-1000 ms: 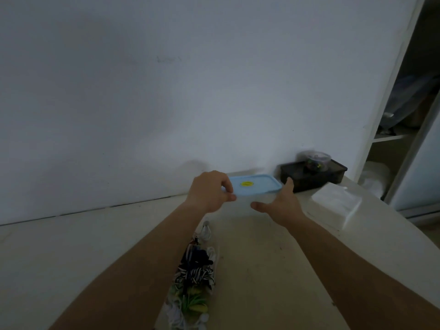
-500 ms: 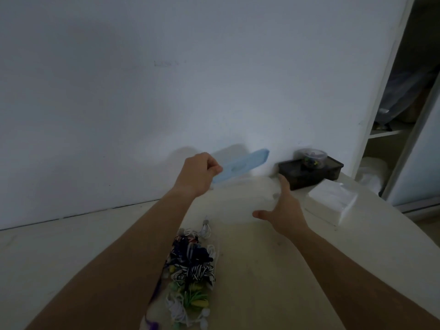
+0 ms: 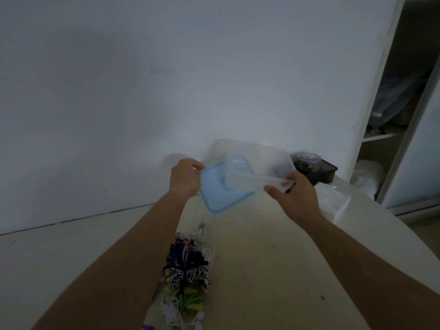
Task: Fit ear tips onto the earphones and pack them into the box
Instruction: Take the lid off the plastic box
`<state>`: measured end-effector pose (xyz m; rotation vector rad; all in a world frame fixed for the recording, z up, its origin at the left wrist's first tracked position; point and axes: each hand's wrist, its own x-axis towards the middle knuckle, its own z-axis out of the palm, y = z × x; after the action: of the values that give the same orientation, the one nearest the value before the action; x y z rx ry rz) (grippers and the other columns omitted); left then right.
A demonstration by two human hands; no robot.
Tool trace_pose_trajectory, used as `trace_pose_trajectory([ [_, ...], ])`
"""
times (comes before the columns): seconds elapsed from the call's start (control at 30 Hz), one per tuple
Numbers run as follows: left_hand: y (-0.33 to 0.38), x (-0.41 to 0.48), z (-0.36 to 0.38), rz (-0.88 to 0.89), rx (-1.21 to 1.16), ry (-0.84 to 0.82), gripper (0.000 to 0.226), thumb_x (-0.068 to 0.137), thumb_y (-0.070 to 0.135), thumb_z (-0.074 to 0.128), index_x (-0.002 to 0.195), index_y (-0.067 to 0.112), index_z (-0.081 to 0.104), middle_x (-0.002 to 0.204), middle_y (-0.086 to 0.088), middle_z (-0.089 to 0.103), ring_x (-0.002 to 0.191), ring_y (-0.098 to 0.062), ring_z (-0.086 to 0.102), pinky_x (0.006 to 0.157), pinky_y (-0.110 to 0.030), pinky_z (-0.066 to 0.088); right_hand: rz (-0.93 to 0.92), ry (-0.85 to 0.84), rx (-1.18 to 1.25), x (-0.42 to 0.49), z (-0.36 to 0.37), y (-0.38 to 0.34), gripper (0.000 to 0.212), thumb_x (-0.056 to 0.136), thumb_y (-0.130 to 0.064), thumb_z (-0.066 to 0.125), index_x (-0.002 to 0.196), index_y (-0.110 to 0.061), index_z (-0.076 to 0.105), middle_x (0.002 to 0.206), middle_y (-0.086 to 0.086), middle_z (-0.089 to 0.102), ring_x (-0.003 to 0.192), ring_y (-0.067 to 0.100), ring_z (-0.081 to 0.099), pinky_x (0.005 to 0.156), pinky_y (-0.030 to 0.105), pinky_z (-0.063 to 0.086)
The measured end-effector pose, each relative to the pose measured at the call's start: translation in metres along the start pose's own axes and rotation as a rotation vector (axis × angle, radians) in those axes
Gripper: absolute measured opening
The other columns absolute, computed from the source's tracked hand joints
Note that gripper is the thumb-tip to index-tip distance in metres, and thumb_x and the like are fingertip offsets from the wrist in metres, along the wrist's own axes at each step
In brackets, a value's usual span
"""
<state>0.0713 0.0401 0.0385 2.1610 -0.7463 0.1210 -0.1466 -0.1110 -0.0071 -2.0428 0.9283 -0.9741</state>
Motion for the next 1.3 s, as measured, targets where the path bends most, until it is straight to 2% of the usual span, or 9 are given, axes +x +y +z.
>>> trace_pose_trajectory([
  [0.13,-0.01,-0.004,0.027,-0.048,-0.044,-0.17,0.016,0.091,0.003,0.063,0.096,0.008,0.077,0.103,-0.013,0.072,0.094,-0.028,0.068,0.088,-0.039,0.057,-0.009,-0.196,-0.028,0.004,0.002,0.006,0.045,0.078,-0.037,0.082,0.105,-0.015,0.053,0.102,0.003,0.058,0.087,0.019,0.055,0.071,0.031,0.042],
  [0.3,-0.02,-0.003,0.045,-0.222,-0.181,-0.252,0.019,0.093,0.002,0.057,0.086,0.009,0.073,0.085,-0.014,0.065,0.079,-0.029,0.066,0.085,-0.05,0.058,-0.006,-0.361,-0.11,0.004,0.015,0.017,0.044,0.081,-0.034,0.079,0.106,-0.017,0.047,0.103,0.002,0.054,0.08,0.015,0.052,0.068,0.028,0.044],
  [0.37,-0.019,-0.002,0.045,-0.33,-0.334,-0.288,0.017,0.095,0.003,0.049,0.085,0.01,0.061,0.087,-0.012,0.057,0.079,-0.025,0.059,0.082,-0.051,0.059,-0.005,-0.368,-0.108,0.006,0.022,0.019,0.048,0.083,-0.032,0.078,0.116,-0.019,0.046,0.119,0.006,0.055,0.094,0.022,0.058,0.08,0.034,0.05],
  [0.47,-0.011,-0.003,0.033,-0.398,-0.374,-0.32,0.022,0.103,0.033,0.044,0.104,0.011,0.049,0.107,-0.009,0.052,0.093,-0.024,0.054,0.081,-0.038,0.054,-0.024,-0.368,-0.167,0.007,0.03,0.015,0.069,0.086,-0.026,0.075,0.143,-0.017,0.037,0.144,0.01,0.045,0.121,0.029,0.053,0.097,0.034,0.044],
  [0.6,-0.011,-0.013,0.006,-0.338,-0.286,-0.305,0.029,0.103,0.04,0.043,0.102,0.011,0.051,0.105,-0.011,0.054,0.093,-0.024,0.054,0.087,-0.042,0.052,0.007,-0.358,-0.252,0.002,0.035,-0.001,0.081,0.084,-0.017,0.072,0.152,-0.016,0.027,0.149,0.016,0.037,0.128,0.032,0.047,0.102,0.039,0.044],
  [0.8,-0.03,-0.065,-0.052,-0.166,-0.157,-0.281,0.025,0.097,0.035,0.05,0.09,0.013,0.06,0.095,-0.017,0.068,0.079,-0.024,0.058,0.074,-0.038,0.051,-0.079,-0.215,-0.429,-0.04,0.038,-0.043,0.065,0.088,-0.026,0.062,0.146,-0.015,0.037,0.149,0.014,0.035,0.137,0.038,0.028,0.107,0.046,0.035],
  [1.0,-0.05,-0.121,-0.093,-0.033,0.004,-0.186,0.01,0.094,0.024,0.06,0.097,0.02,0.069,0.091,0.006,0.069,0.082,-0.012,0.063,0.077,-0.029,0.05,-0.241,-0.414,-0.216,-0.083,0.049,-0.075,0.021,0.093,-0.022,0.061,0.111,-0.015,0.07,0.113,0.004,0.069,0.1,0.018,0.061,0.084,0.027,0.046],
  [1.13,-0.064,-0.158,-0.108,-0.029,0.052,-0.182,0.005,0.088,0.021,0.067,0.092,0.021,0.071,0.084,0.006,0.068,0.074,-0.008,0.062,0.065,-0.019,0.044,-0.319,-0.587,-0.098,-0.115,0.057,-0.1,0.011,0.091,-0.028,0.067,0.088,-0.019,0.073,0.084,-0.007,0.07,0.077,0.004,0.062,0.065,0.016,0.042],
  [1.3,-0.089,-0.188,-0.121,-0.065,0.166,-0.215,0.011,0.087,0.013,0.067,0.091,0.023,0.066,0.086,0.007,0.065,0.076,-0.006,0.058,0.061,-0.009,0.036,-0.483,-0.69,-0.153,-0.145,0.065,-0.127,0.009,0.087,-0.019,0.072,0.094,-0.021,0.078,0.09,-0.007,0.073,0.08,0.004,0.065,0.078,0.019,0.052],
])
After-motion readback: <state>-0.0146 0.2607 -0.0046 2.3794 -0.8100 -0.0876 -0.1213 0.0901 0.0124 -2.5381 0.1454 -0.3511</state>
